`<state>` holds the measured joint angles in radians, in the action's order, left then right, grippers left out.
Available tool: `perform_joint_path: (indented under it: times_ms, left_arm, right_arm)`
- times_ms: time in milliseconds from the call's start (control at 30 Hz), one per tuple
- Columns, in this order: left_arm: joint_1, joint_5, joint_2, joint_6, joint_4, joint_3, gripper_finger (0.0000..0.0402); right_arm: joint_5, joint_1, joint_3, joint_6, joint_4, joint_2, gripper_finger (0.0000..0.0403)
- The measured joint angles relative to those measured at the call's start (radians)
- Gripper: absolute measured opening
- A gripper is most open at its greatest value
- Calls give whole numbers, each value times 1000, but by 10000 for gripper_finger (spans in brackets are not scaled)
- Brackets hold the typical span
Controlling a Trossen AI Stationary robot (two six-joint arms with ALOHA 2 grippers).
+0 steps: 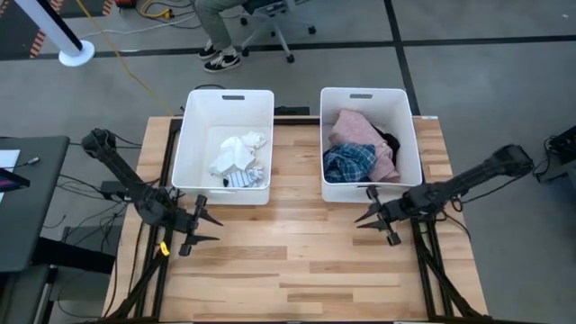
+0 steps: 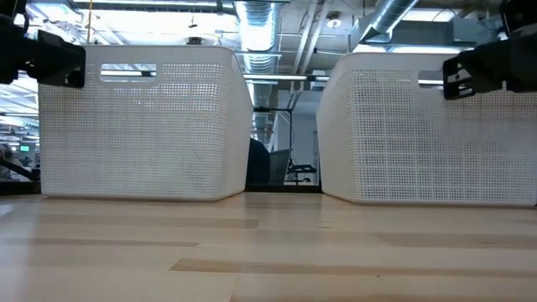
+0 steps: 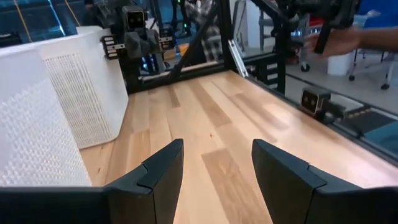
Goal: Sort clothes
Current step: Return to Home Position
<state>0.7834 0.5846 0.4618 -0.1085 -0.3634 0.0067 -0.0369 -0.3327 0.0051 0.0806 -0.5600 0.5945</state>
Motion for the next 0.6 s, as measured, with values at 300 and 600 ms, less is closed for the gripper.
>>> perform_joint_path:
  times_ms: [300,600]
  left_arm:
    - [0,0,0,0,143,0,185]
    - [0,0,5,0,274,0,185]
  right_arm:
    - [-10,-64,0,2,44,0,82]
    - [5,-63,0,3,179,0,82]
